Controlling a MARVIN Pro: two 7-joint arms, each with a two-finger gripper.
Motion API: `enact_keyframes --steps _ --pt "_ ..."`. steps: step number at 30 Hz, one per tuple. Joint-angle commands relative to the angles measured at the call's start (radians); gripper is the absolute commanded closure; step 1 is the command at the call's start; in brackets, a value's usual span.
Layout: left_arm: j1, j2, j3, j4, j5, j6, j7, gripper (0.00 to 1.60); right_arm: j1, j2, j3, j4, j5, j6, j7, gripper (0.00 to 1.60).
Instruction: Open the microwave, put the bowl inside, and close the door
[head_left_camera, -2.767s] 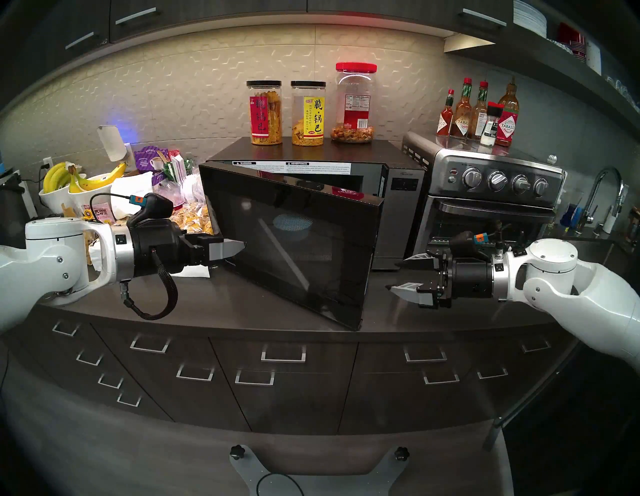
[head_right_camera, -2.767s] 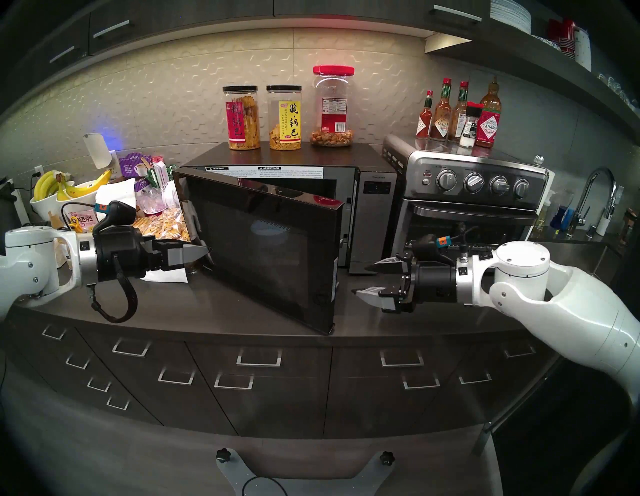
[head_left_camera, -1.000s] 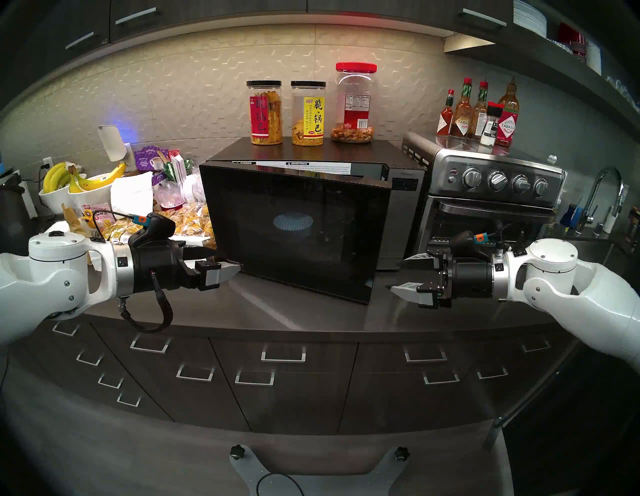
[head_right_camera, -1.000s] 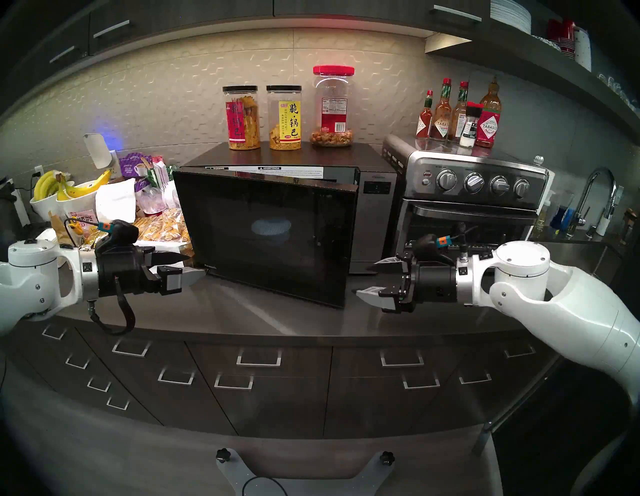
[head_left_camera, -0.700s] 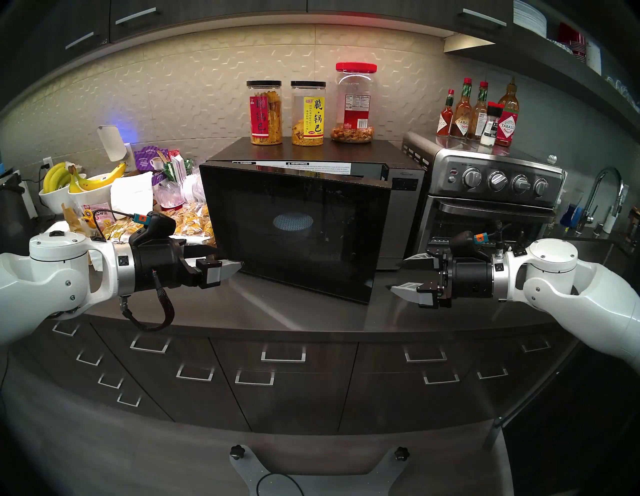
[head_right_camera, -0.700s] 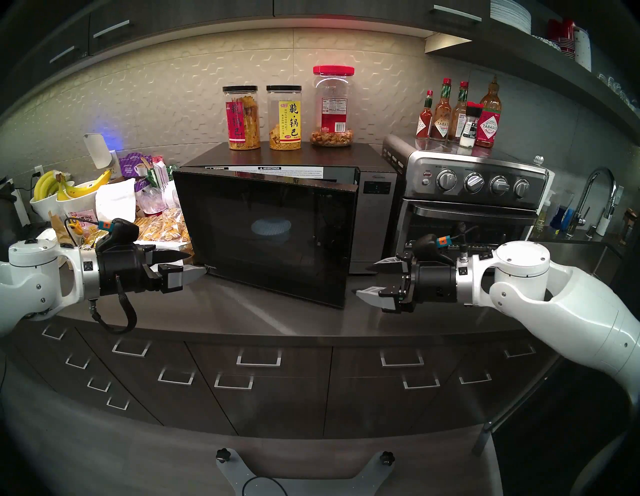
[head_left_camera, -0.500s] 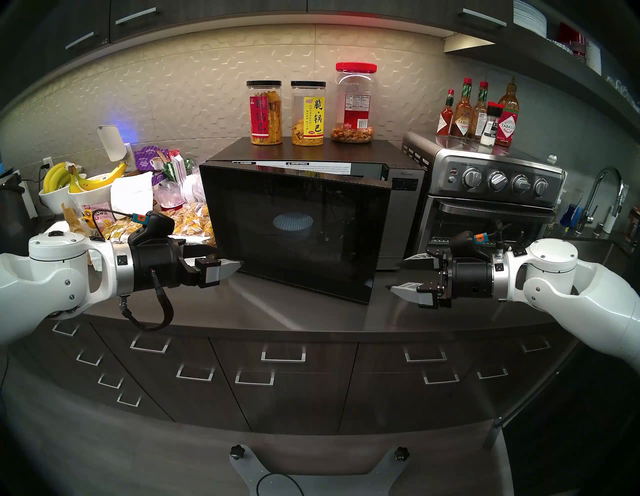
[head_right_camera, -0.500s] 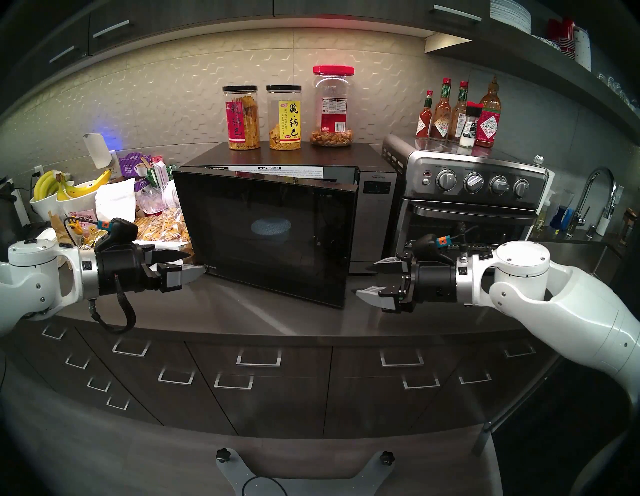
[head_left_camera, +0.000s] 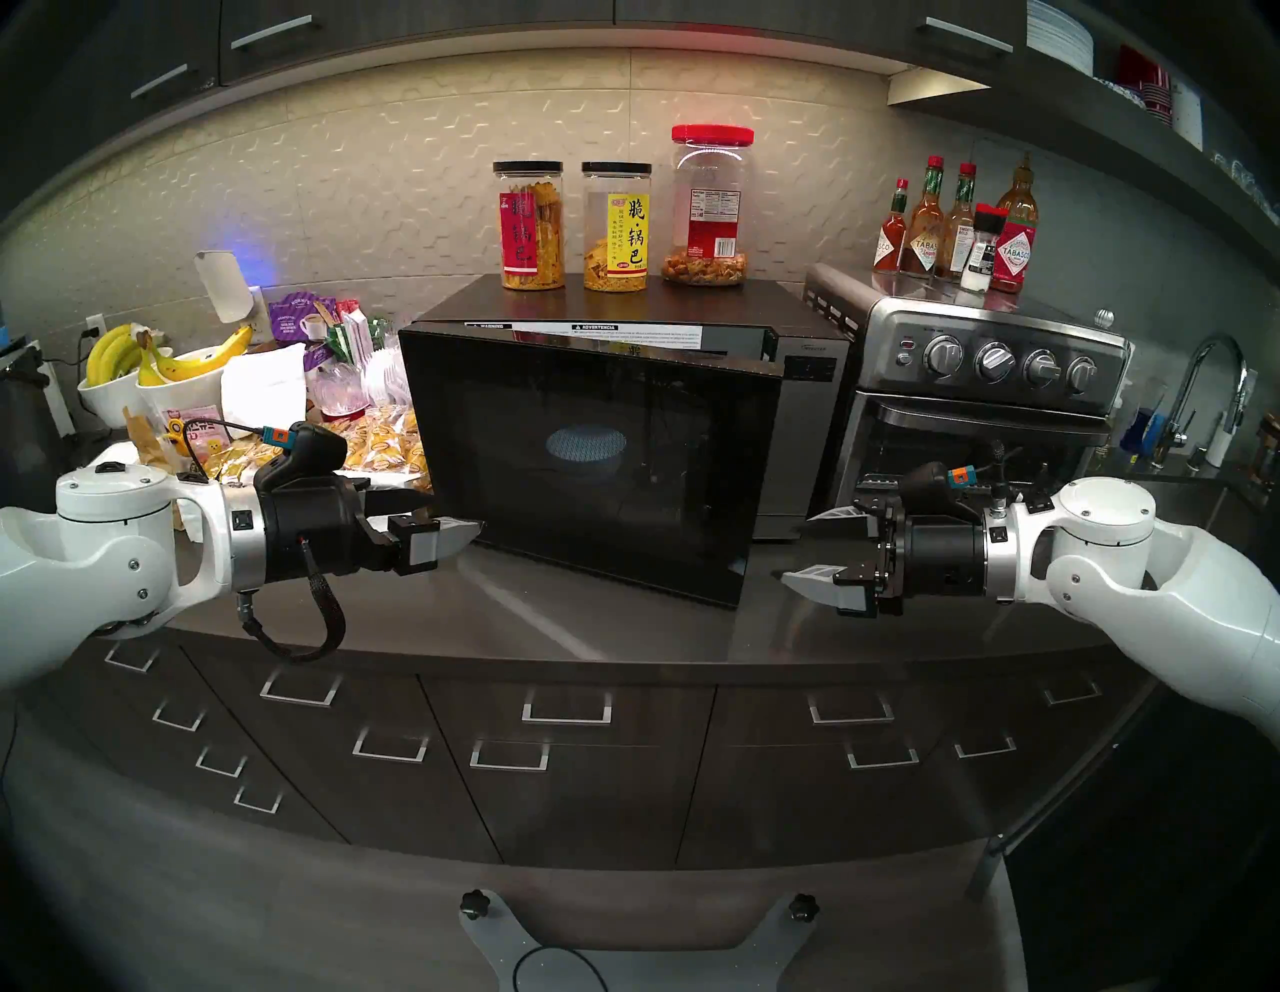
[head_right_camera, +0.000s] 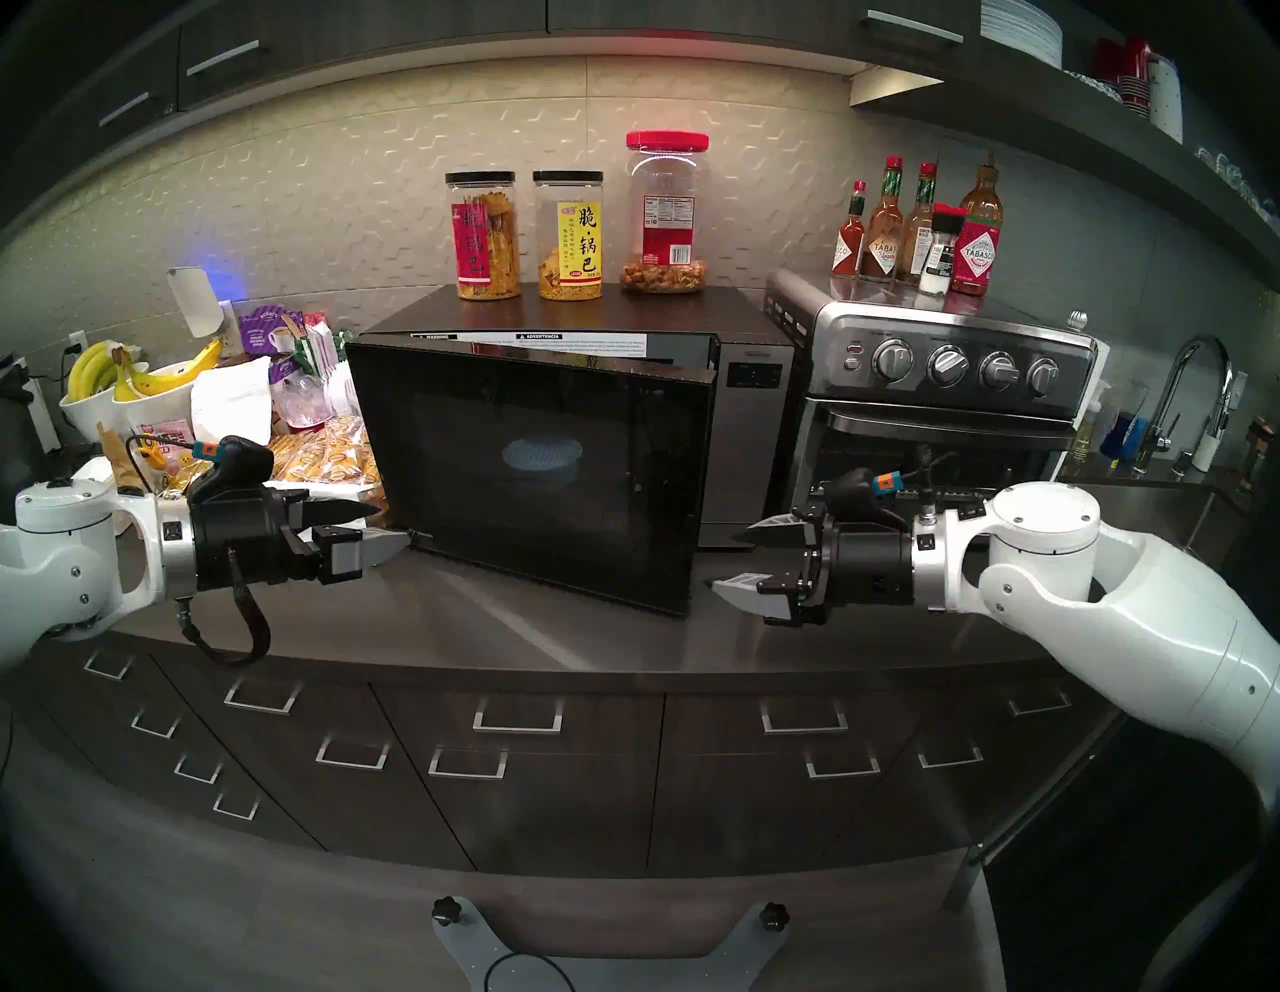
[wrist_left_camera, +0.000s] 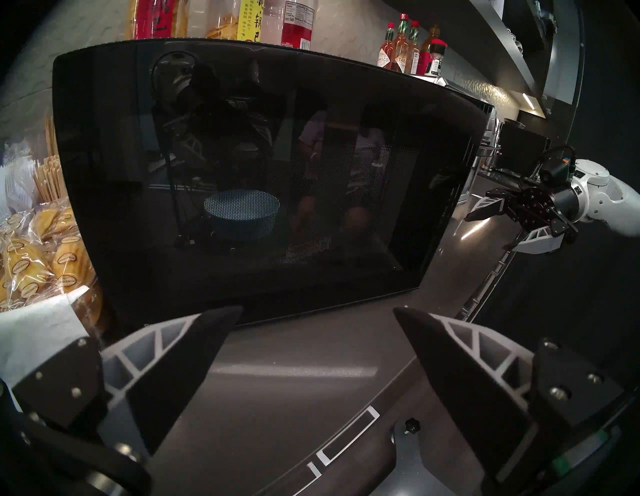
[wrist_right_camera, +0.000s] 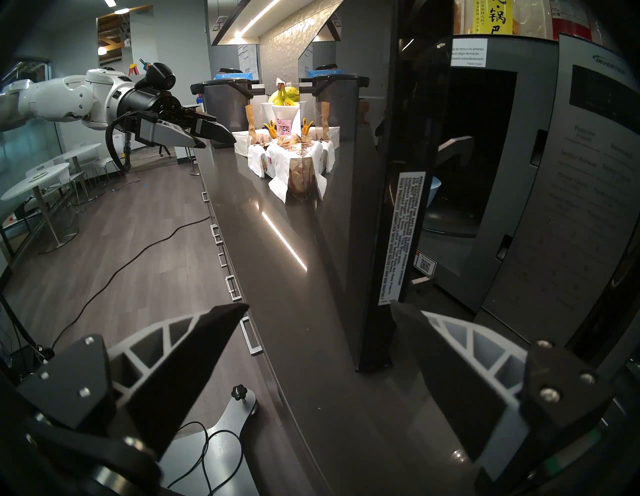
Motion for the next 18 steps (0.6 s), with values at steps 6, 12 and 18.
enact_keyframes --steps 6,12,18 --pt "-0.012 -0.002 -0.007 -0.002 0.003 -0.007 0.002 0.0 0.078 0.065 0.089 -0.134 0.069 0.103 -0.014 0.0" --pt "-0.015 -0.002 -0.004 -0.002 0.003 -0.007 0.002 0.0 0.091 0.097 0.139 -0.193 0.128 0.18 -0.012 0.0" --pt "-0.018 -0.002 -0.001 -0.003 0.004 -0.008 0.003 0.0 0.095 0.107 0.154 -0.229 0.174 0.257 -0.05 0.0"
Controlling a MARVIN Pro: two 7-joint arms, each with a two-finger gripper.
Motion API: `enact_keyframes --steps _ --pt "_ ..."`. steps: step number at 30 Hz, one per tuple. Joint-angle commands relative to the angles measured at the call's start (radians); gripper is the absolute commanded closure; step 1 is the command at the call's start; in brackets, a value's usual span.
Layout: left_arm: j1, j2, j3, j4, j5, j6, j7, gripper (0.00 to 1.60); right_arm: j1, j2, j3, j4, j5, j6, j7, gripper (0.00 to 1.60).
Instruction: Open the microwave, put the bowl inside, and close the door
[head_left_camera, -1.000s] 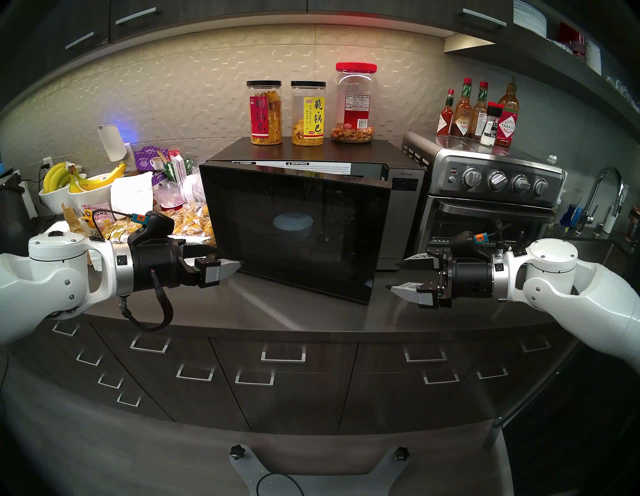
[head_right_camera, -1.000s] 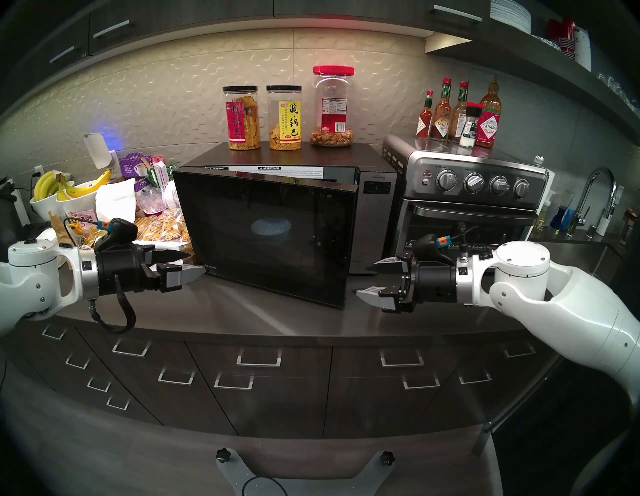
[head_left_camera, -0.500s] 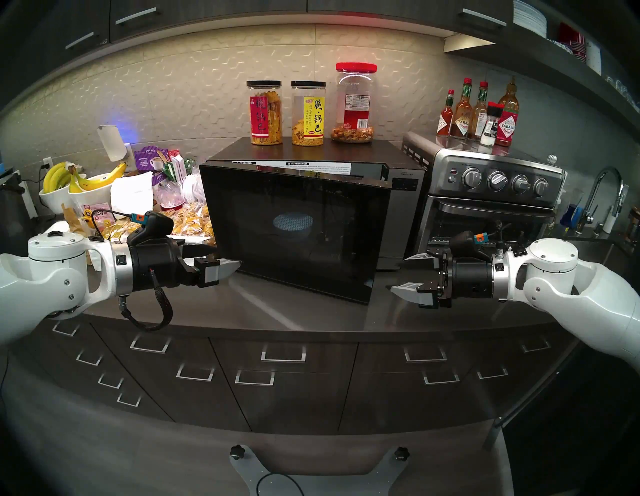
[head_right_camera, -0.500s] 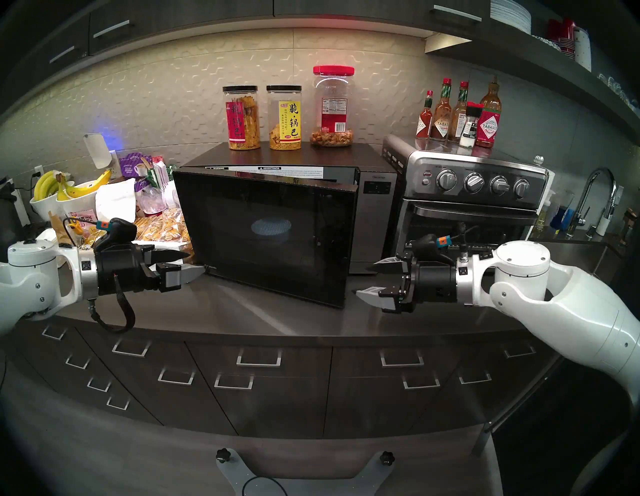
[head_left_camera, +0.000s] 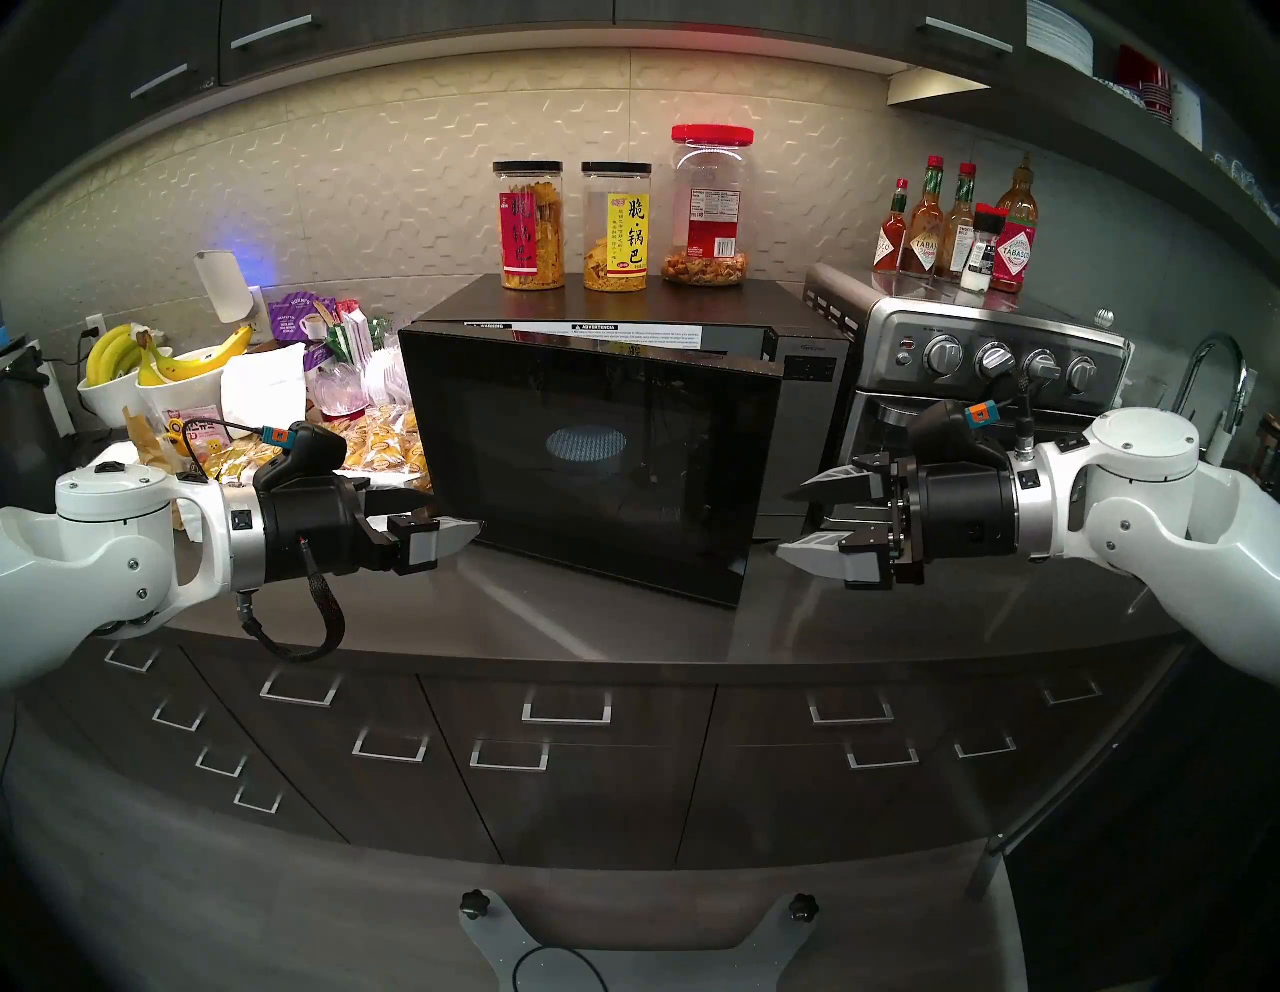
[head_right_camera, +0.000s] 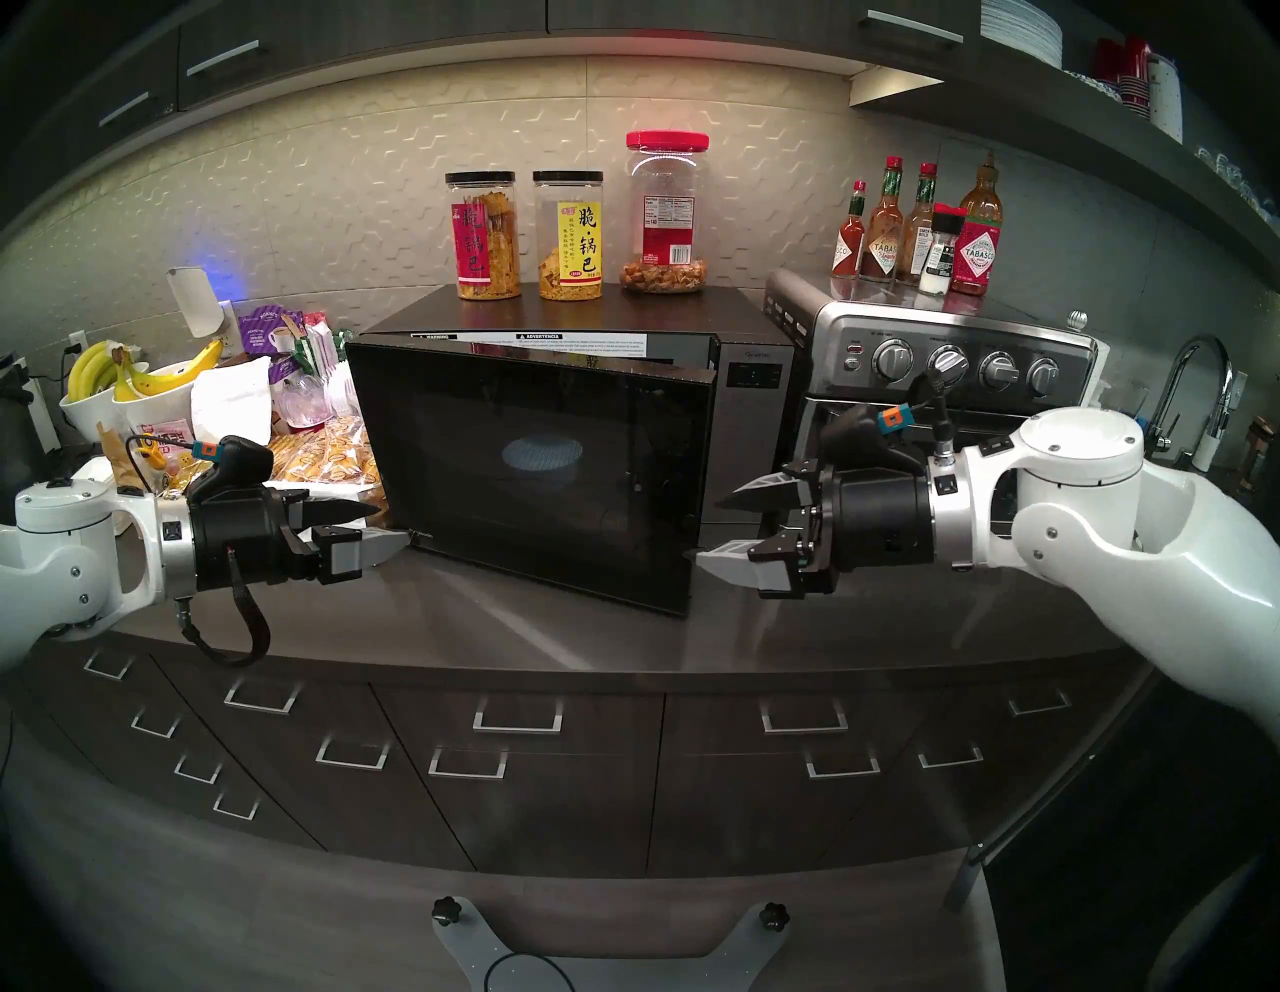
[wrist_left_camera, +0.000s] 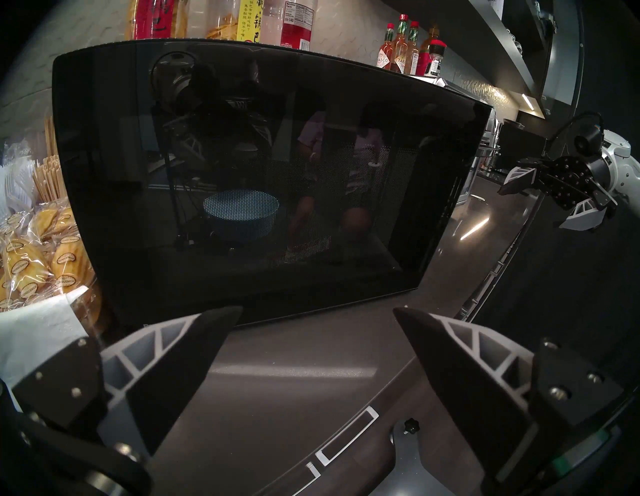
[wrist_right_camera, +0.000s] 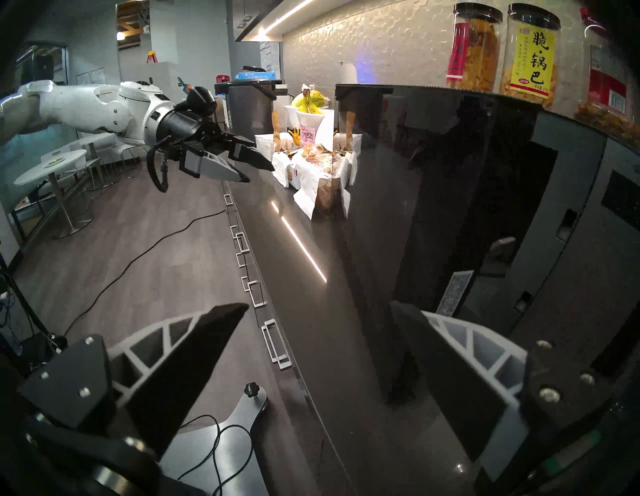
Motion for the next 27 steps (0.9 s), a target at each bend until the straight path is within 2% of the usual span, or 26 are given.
enact_keyframes --steps 1,7,13,23,24,26,27 --pt "-0.009 -0.002 -0.009 -0.003 0.005 -0.008 0.005 0.0 0.033 0.018 0.032 -0.043 0.054 0.073 -0.033 0.0" --pt "-0.012 -0.002 -0.006 -0.003 0.005 -0.008 0.006 0.0 0.044 -0.038 0.023 -0.06 0.041 0.131 -0.06 0.0" --pt "-0.014 -0.002 -0.004 -0.003 0.005 -0.008 0.007 0.0 0.067 -0.132 0.002 -0.067 0.005 0.19 -0.102 0.0" --pt "-0.019 -0.002 0.001 -0.003 0.006 -0.007 0.007 0.0 0.16 -0.243 -0.108 -0.056 -0.046 0.214 -0.188 0.0" --pt "-0.02 -0.002 0.001 -0.003 0.006 -0.006 0.007 0.0 0.166 -0.274 -0.11 -0.047 -0.058 0.23 -0.193 0.0" --pt "-0.02 -0.001 0.002 -0.003 0.006 -0.006 0.008 0.0 0.18 -0.276 -0.127 -0.047 -0.059 0.227 -0.201 0.0" --pt "-0.022 -0.001 0.003 -0.003 0.006 -0.006 0.008 0.0 0.193 -0.28 -0.148 -0.055 -0.075 0.215 -0.232 0.0"
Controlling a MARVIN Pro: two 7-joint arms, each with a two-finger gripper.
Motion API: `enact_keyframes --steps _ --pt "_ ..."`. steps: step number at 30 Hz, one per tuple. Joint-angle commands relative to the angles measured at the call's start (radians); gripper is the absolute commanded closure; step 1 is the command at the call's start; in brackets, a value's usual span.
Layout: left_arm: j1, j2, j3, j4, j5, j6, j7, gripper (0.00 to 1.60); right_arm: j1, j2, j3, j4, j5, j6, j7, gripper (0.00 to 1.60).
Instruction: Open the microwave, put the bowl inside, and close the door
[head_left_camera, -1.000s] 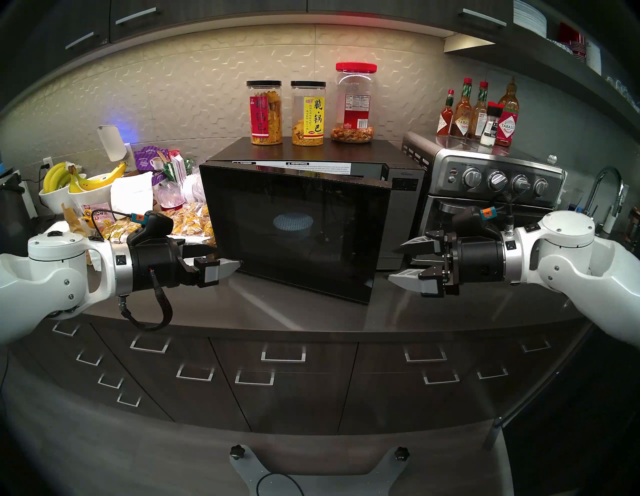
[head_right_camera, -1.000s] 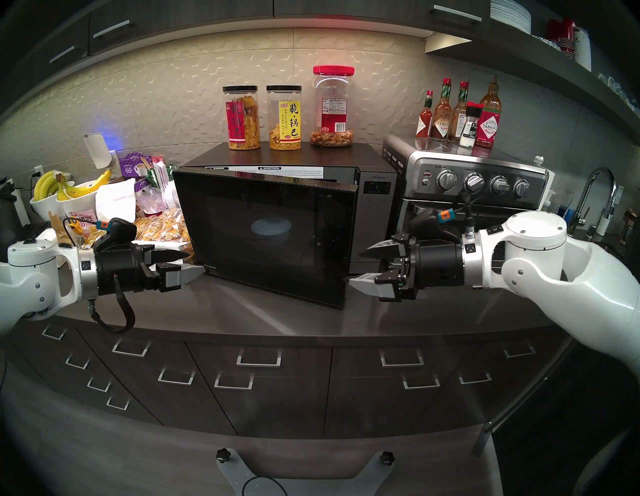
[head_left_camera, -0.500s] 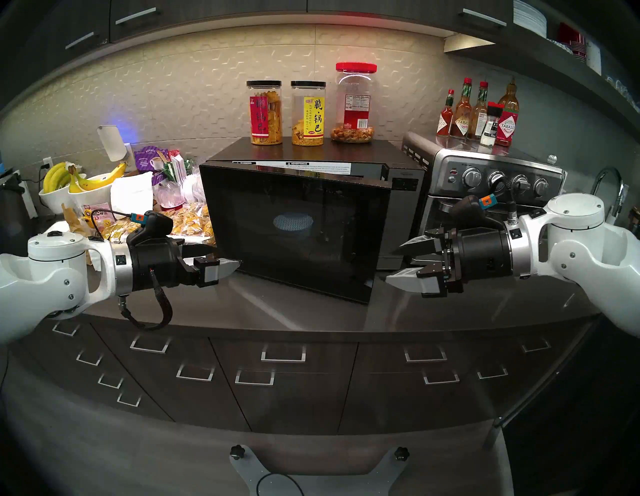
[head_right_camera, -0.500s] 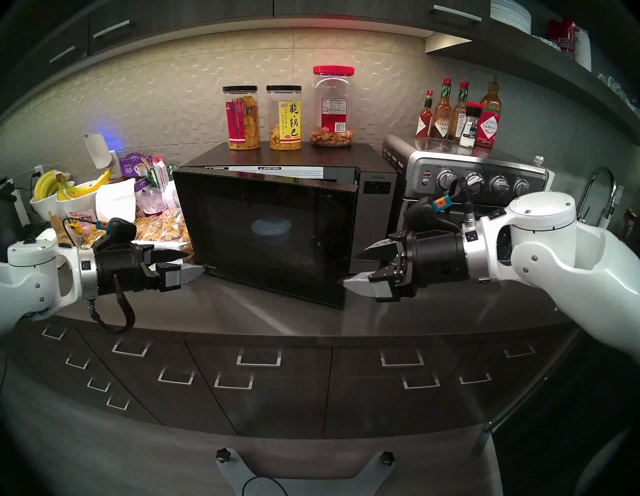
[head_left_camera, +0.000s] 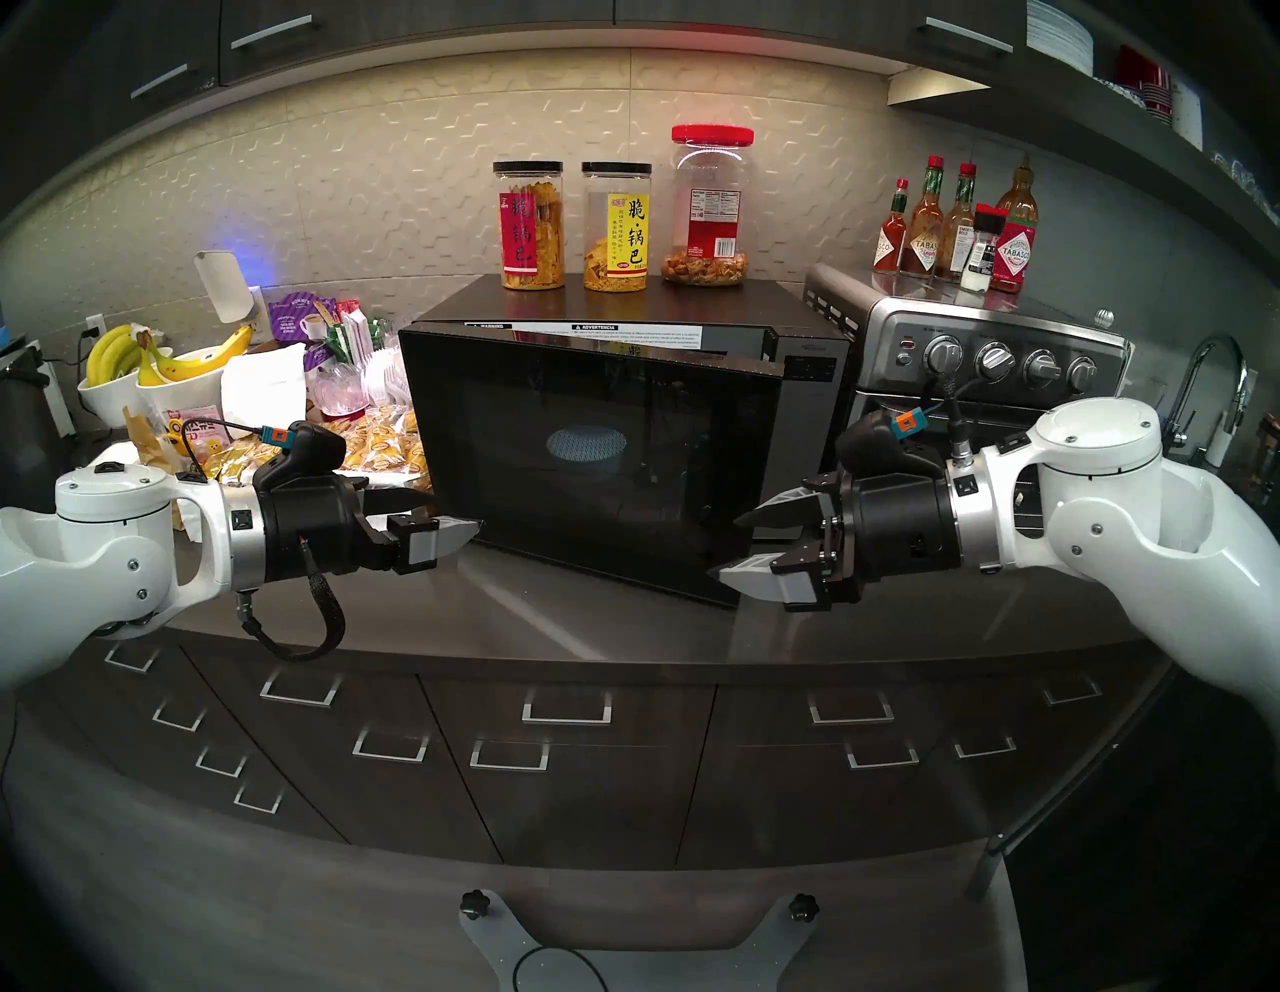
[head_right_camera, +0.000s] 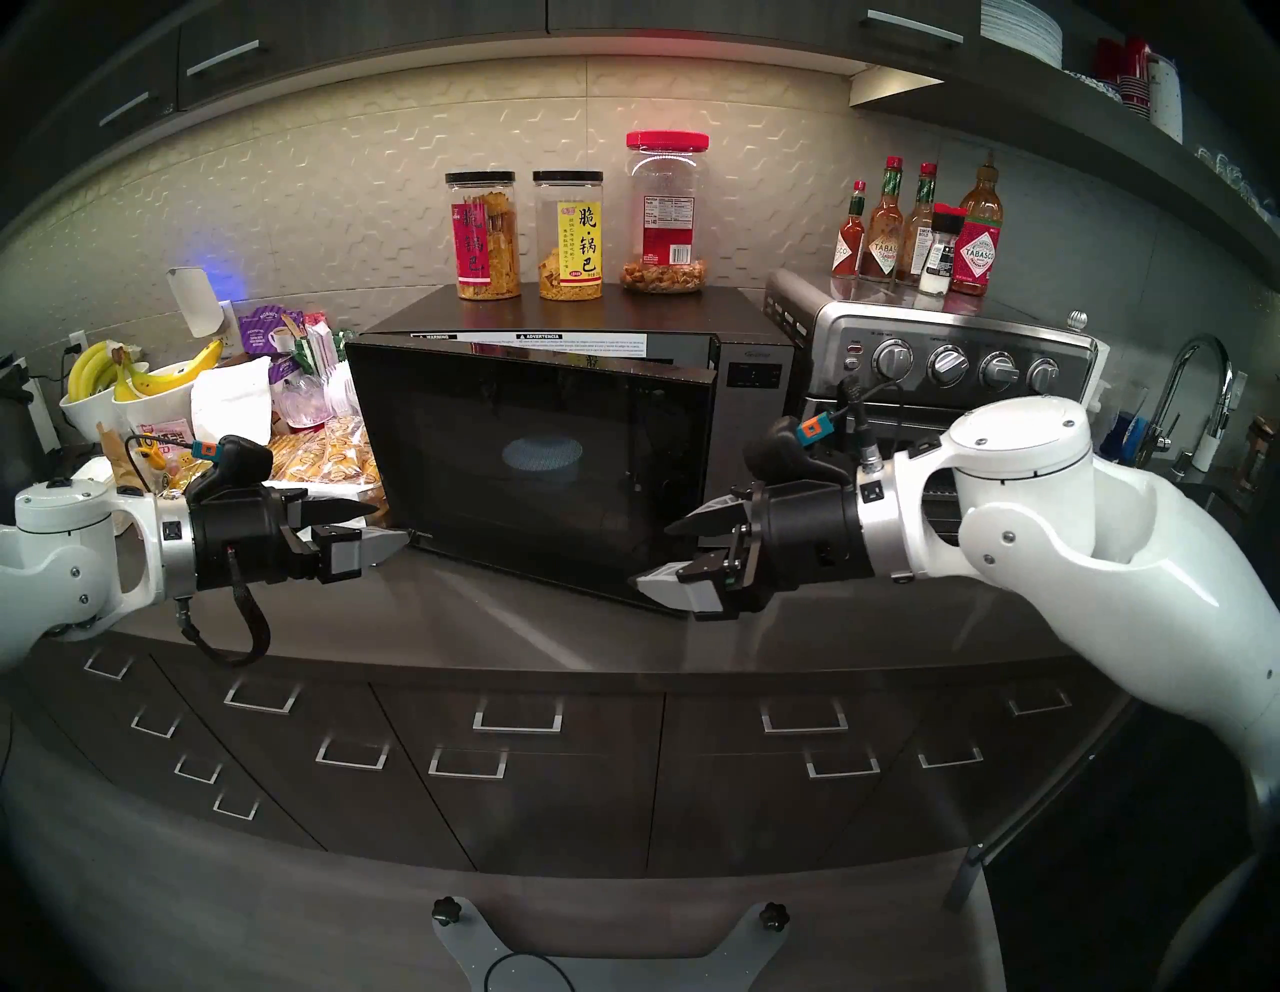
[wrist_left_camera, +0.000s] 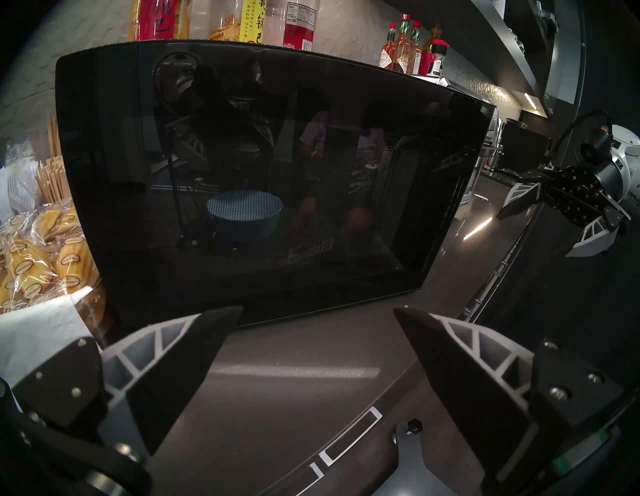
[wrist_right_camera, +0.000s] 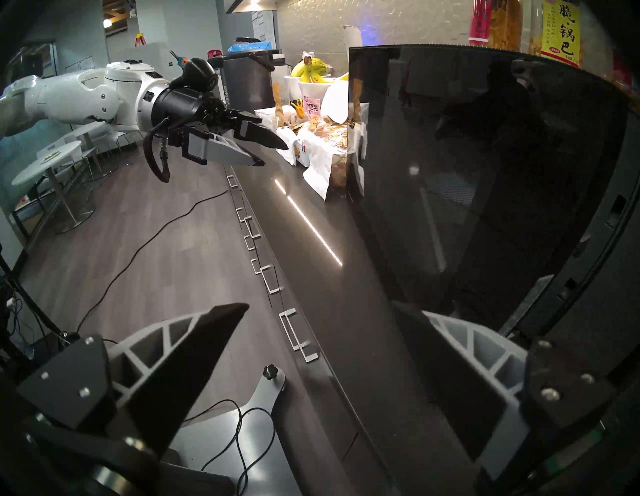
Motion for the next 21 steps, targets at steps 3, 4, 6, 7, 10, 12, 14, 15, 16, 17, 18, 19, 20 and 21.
enact_keyframes --steps 3,4,6,7,10,12,14,15,16,17,18,19,20,21 --pt "-0.01 -0.001 -0.008 -0.002 0.001 -0.006 -0.001 0.0 0.109 -0.133 -0.063 0.003 -0.069 0.005 -0.111 0.0" --pt "-0.01 -0.001 -0.007 -0.002 0.001 -0.006 -0.001 0.0 0.118 -0.143 -0.071 0.005 -0.074 0.009 -0.122 0.0" --pt "-0.011 -0.001 -0.006 -0.003 0.001 -0.006 -0.001 0.0 0.133 -0.171 -0.088 0.014 -0.088 0.02 -0.146 0.0" --pt "-0.012 -0.001 -0.006 -0.003 0.001 -0.006 -0.001 0.0 0.144 -0.177 -0.101 0.015 -0.089 0.022 -0.16 0.0" --pt "-0.014 -0.001 -0.004 -0.003 0.001 -0.006 -0.001 0.0 0.169 -0.213 -0.129 0.031 -0.102 0.037 -0.192 0.0" --pt "-0.015 -0.001 -0.003 -0.003 0.001 -0.006 -0.001 0.0 0.183 -0.242 -0.147 0.041 -0.118 0.052 -0.225 0.0" --pt "-0.016 -0.001 -0.002 -0.003 0.002 -0.006 -0.001 0.0 0.199 -0.263 -0.168 0.05 -0.129 0.066 -0.262 0.0" --pt "-0.016 -0.001 -0.002 -0.003 0.002 -0.006 -0.001 0.0 0.205 -0.275 -0.177 0.053 -0.134 0.074 -0.284 0.0" --pt "-0.017 -0.001 -0.001 -0.003 0.002 -0.006 -0.001 0.0 0.213 -0.284 -0.188 0.058 -0.135 0.078 -0.299 0.0" --pt "-0.017 -0.001 -0.001 -0.003 0.002 -0.005 -0.001 0.0 0.218 -0.298 -0.196 0.063 -0.144 0.089 -0.324 0.0" --pt "-0.018 -0.001 -0.001 -0.003 0.002 -0.005 -0.001 0.0 0.225 -0.307 -0.206 0.069 -0.144 0.093 -0.34 0.0" --pt "-0.018 -0.001 0.0 -0.003 0.002 -0.005 -0.001 0.0 0.23 -0.319 -0.213 0.075 -0.155 0.1 -0.358 0.0" --pt "-0.018 -0.001 0.0 -0.003 0.002 -0.005 -0.001 0.0 0.235 -0.332 -0.221 0.082 -0.158 0.106 -0.378 0.0" --pt "-0.019 -0.001 0.001 -0.003 0.002 -0.005 -0.001 0.0 0.24 -0.342 -0.228 0.09 -0.164 0.112 -0.396 0.0"
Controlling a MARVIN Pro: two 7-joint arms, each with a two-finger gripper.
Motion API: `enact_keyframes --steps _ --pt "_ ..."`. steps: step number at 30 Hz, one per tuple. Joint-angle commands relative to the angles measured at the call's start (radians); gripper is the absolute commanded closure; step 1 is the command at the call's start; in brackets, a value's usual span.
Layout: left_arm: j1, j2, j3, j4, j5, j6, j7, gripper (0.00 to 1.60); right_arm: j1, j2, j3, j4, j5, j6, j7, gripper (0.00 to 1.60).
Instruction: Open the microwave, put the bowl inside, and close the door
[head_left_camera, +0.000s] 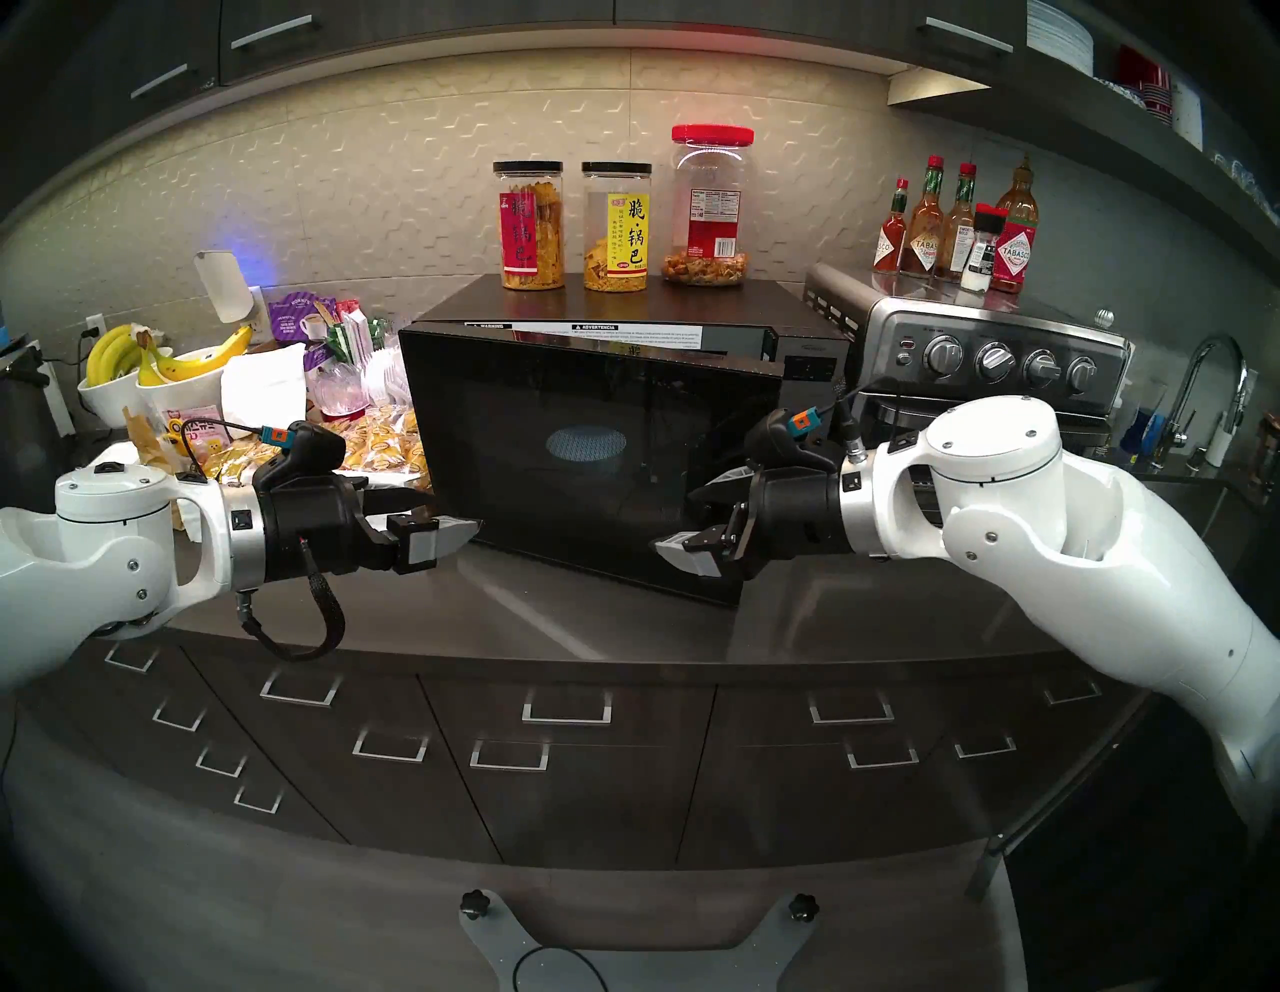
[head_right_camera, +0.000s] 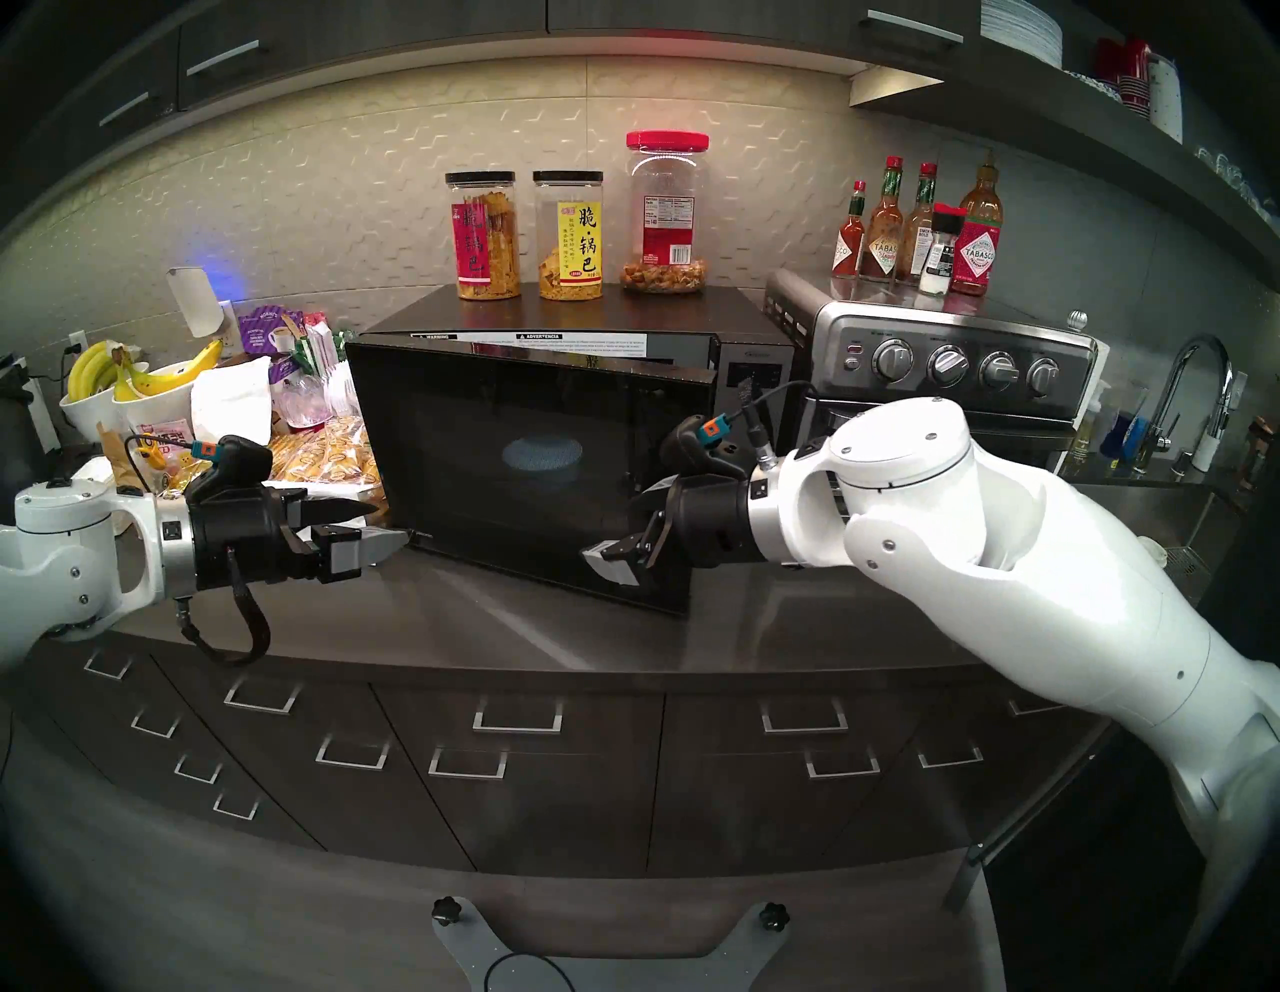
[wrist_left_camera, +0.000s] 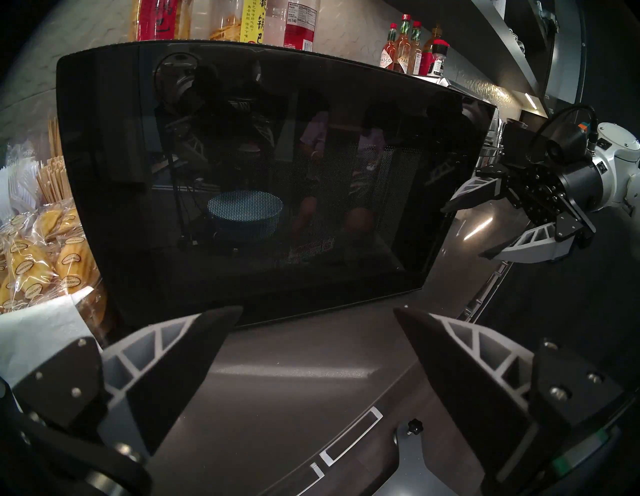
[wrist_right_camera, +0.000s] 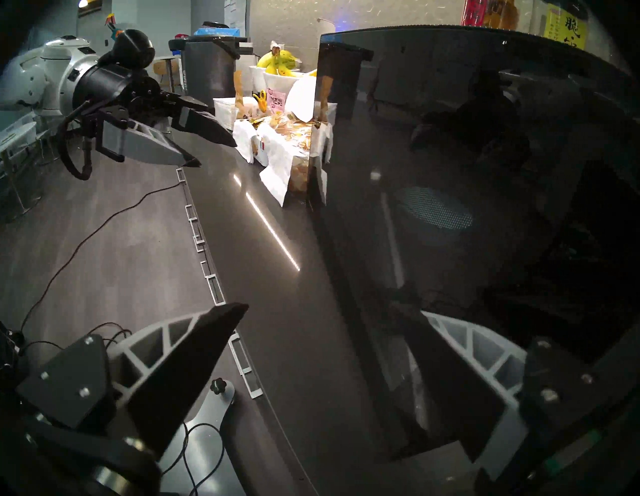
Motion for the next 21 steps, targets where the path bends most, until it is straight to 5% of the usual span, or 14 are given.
enact_keyframes --steps 1,4,21 --pt "-0.01 -0.001 -0.008 -0.003 0.001 -0.005 -0.002 0.0 0.07 -0.159 -0.018 0.044 -0.04 0.062 -0.167 0.0" --pt "-0.01 -0.001 -0.007 -0.003 0.001 -0.005 -0.002 0.0 0.087 -0.141 -0.039 0.047 -0.037 0.045 -0.157 0.0" --pt "-0.018 -0.001 0.0 -0.003 0.002 -0.005 -0.002 0.0 0.122 -0.307 -0.054 0.178 -0.067 0.126 -0.39 0.0"
